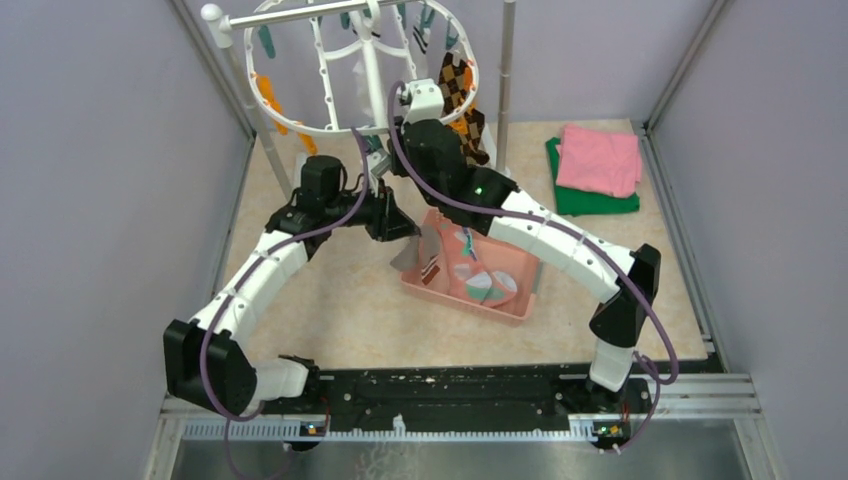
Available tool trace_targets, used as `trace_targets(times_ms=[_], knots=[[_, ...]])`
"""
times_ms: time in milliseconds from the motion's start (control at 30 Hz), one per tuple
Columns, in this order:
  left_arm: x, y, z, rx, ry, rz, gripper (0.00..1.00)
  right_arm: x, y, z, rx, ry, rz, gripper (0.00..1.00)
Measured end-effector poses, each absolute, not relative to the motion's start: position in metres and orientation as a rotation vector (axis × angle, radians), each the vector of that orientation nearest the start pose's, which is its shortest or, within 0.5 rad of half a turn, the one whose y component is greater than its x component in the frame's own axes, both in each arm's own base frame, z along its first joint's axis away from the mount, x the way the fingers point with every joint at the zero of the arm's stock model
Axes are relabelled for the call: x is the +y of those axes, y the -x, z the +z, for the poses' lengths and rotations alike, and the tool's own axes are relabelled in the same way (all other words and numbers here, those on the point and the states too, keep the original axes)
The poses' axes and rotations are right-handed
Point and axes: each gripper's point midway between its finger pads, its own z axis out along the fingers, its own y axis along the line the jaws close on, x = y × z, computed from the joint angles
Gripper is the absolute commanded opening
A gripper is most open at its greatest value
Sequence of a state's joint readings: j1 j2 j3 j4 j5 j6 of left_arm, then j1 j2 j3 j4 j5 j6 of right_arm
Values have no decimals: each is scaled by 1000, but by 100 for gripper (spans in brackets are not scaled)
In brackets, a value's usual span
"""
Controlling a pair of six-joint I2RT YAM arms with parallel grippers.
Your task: Remove the socks clipped to the hanger
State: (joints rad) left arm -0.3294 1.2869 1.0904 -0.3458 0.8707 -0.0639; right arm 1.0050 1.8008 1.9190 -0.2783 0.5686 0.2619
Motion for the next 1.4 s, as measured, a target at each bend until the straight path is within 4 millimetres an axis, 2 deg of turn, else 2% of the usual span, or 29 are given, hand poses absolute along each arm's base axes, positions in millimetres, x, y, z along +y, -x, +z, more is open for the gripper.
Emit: trace_targets(times_ms=[33,67,100,300,500,733,1033,1267,1400], knots=[[-238,-272,246,1941,-793,-1158,82,405,-359,381,1717,223,444,0],[-240,-271,244,1944,-784,-1168,97,404,-358,379,1723,231,436,0],[-241,-270,242,1948,-779,-1175,99,404,-358,377,1730,237,428,0],[-241,-268,238,1964,-767,-1159,99,402,-357,373,1745,250,415,0],[-223,-257,228,2017,-787,-1034,99,410,-348,367,1764,314,439,0],[-197,-246,239,2045,-772,-859,99,429,-330,376,1740,360,538,0],[-182,-238,253,2020,-812,-745,99,433,-316,392,1707,355,590,0],[-180,-230,254,2012,-829,-753,99,434,-311,396,1680,376,586,7],[-177,-226,258,2020,-839,-741,99,436,-307,397,1676,392,600,18]])
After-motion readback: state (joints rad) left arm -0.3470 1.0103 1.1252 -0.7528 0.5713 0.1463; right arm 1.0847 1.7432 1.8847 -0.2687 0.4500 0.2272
